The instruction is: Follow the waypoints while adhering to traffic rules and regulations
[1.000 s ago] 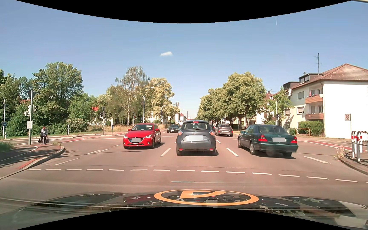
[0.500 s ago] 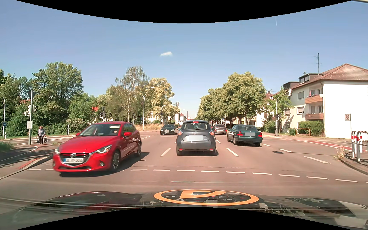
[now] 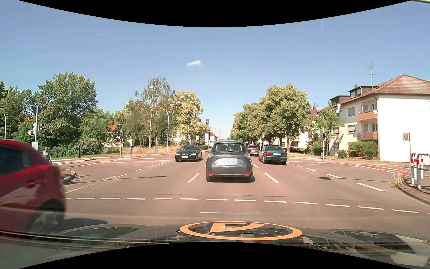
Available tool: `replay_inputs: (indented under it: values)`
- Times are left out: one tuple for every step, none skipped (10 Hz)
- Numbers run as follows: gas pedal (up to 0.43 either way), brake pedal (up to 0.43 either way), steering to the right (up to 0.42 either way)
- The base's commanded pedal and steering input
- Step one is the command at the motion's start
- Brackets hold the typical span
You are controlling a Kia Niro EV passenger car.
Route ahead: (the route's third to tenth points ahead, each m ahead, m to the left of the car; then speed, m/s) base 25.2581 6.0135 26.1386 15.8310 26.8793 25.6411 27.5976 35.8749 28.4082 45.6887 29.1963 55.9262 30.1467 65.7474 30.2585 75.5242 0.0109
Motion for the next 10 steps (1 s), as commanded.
replay_inputs:
  values:
    - [0.0, 0.238, 0.004]
    - [0.0, 0.244, 0.004]
    - [0.0, 0.244, 0.004]
    - [0.0, 0.244, 0.004]
    - [0.0, 0.244, 0.004]
    - [0.0, 0.244, 0.004]
    - [0.0, 0.244, 0.004]
    - [0.0, 0.25, 0.003]
    - [0.0, 0.25, 0.003]
    - [0.0, 0.25, 0.003]
